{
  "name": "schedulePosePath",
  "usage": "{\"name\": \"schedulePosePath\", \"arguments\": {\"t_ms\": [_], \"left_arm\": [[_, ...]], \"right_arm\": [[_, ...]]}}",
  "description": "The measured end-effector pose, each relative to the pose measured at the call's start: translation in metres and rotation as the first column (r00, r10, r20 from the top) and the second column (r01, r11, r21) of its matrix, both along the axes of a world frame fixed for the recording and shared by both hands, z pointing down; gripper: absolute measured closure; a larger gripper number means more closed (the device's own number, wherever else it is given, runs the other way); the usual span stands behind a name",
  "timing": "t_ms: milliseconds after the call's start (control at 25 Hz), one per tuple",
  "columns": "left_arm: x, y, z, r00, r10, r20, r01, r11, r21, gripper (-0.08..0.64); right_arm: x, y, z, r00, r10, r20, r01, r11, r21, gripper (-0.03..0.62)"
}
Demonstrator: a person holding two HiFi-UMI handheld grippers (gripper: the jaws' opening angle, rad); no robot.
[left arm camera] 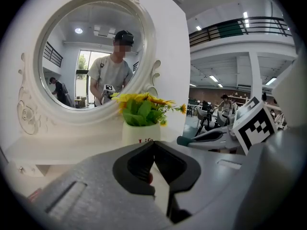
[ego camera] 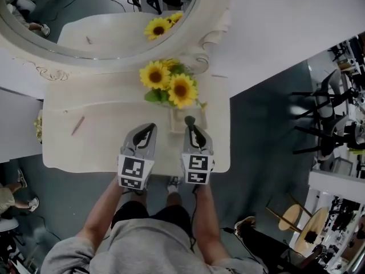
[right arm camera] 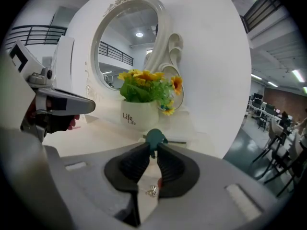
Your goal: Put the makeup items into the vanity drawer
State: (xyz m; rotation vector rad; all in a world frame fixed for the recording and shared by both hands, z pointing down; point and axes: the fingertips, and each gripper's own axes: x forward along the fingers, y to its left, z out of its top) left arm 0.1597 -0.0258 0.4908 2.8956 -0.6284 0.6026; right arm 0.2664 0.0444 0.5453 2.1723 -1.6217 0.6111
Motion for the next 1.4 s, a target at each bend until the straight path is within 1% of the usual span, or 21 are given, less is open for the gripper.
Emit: {"name": "schedulePosePath", "arguments": {"t_ms": [360, 480, 560, 640, 680, 800, 1080, 1400], "left_arm": [[-0.004, -0.003, 0.025, 0.999, -0.012, 0.040, 0.014, 0.999, -0.039, 0.549], [-0.005, -0.004, 0.028, 0.999, -0.013, 0.044, 0.015, 0.999, -0.039, 0.549], [-0.006, -0.005, 0.027, 0.999, -0.016, 0.044, 0.018, 0.999, -0.038, 0.549], [-0.008, -0.006, 0.027, 0.999, -0.020, 0.045, 0.022, 0.999, -0.037, 0.549], [-0.009, -0.007, 0.027, 0.999, -0.022, 0.046, 0.024, 0.999, -0.037, 0.549], [-0.013, -0.009, 0.027, 0.998, -0.030, 0.048, 0.031, 0.999, -0.034, 0.549], [-0.017, -0.006, 0.017, 0.999, -0.037, 0.034, 0.037, 0.999, -0.020, 0.549], [-0.024, 0.000, -0.013, 0.999, -0.051, -0.012, 0.052, 0.998, 0.023, 0.549]], "right_arm": [[0.005, 0.000, 0.032, 0.999, 0.013, 0.030, -0.011, 0.998, -0.058, 0.540], [0.004, -0.001, 0.035, 0.999, 0.020, 0.039, -0.018, 0.998, -0.052, 0.538], [0.003, -0.001, 0.036, 0.998, 0.031, 0.053, -0.029, 0.999, -0.040, 0.513], [0.003, 0.000, 0.038, 0.997, 0.048, 0.069, -0.046, 0.998, -0.033, 0.436], [0.003, 0.001, 0.039, 0.996, 0.056, 0.074, -0.054, 0.998, -0.030, 0.412], [0.003, 0.000, 0.035, 0.995, 0.063, 0.077, -0.062, 0.998, -0.013, 0.410], [-0.001, 0.006, 0.027, 0.996, 0.054, 0.066, -0.054, 0.999, -0.003, 0.410], [-0.009, 0.008, -0.011, 1.000, 0.019, 0.024, -0.020, 0.998, 0.052, 0.411]]}}
